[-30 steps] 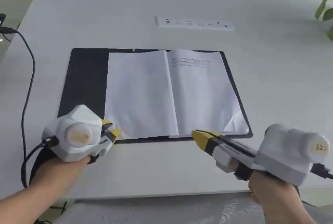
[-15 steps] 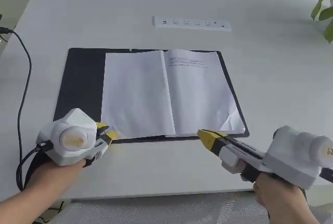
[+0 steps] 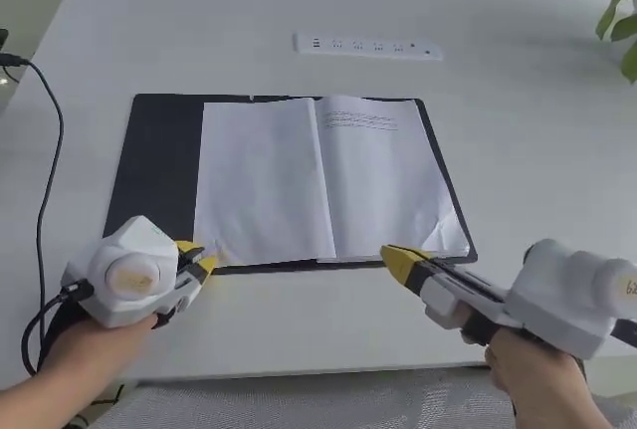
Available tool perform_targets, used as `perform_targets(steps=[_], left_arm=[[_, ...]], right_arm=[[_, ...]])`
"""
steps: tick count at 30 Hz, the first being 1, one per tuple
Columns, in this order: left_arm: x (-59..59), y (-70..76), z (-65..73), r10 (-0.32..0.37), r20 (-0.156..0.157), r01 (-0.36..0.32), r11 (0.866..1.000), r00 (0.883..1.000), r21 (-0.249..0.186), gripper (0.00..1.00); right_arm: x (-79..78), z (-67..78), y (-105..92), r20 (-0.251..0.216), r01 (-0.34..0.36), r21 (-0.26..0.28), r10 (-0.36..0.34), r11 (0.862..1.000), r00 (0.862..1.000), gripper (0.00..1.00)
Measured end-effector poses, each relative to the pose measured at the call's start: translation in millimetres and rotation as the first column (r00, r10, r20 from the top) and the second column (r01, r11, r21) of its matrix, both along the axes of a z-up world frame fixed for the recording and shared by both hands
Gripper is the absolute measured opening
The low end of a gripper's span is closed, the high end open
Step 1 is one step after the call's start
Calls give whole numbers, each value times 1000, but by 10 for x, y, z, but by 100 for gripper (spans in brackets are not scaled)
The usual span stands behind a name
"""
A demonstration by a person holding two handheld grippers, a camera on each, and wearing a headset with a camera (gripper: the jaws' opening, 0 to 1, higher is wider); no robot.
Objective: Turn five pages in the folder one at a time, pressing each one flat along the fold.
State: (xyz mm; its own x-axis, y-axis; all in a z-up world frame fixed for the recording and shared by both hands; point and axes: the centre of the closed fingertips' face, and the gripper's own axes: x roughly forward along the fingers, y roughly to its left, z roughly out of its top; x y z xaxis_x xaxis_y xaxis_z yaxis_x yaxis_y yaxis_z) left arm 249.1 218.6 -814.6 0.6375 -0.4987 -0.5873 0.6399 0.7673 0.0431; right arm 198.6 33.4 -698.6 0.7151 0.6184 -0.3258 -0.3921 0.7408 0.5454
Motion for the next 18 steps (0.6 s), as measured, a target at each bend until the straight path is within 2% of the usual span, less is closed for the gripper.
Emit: perform_targets(steps=[2,3,5,6,7,8,9,10,11,12,14,16,17,18], left_arm=[[7,1,1,1,3,-1,1000,1000,-3,10],[6,-1,4,1,4,-1,1000,1000,-3,10],[6,0,1,4,6,-4,1000,1000,-6,10],[7,2,2,7,9,-7,1000,1000,-8,10],[8,3,2,9,10,-9,1000,1000,-9,10],[7,4,1,10,12,-10,1000,1000,-8,10],[8,4,1,11,11,-11,1000,1000,-7,10],[7,4,0,10,11,-10,1000,1000,-7,10],[7,3,0,6,12,-6,1000,1000,-5,10],[10,4,-1,6,11,-6,1000,1000,-6,10],[14,6,-4,5,12,-5,1000,1000,-7,10],[15,8,-2,10,14,-10,1000,1000,-12,10],[15,8,-1,13,14,-13,1000,1000,-11,10],[15,8,0,15,15,-15,1000,1000,-9,10]], right_arm=[[170,-21,46,1,-40,-14,40,999,999,2],[269,-17,51,28,-53,-37,54,998,998,2],[522,-21,95,27,-88,-50,89,995,996,2],[695,6,131,69,-125,-81,130,989,989,2],[801,14,154,74,-142,-101,149,985,986,1],[967,56,186,78,-145,-93,152,985,985,1],[1088,110,234,112,-171,-99,182,980,977,0],[1180,117,261,125,-198,-126,214,972,969,0],[1342,117,277,130,-216,-165,238,962,963,0],[1440,123,300,132,-230,-171,254,958,958,0],[1686,115,357,161,-272,-213,308,939,938,0],[1904,16,396,128,-304,-230,338,924,932,0],[2046,-47,380,138,-310,-241,349,920,927,0],[2195,-145,379,135,-335,-281,383,899,914,0]])
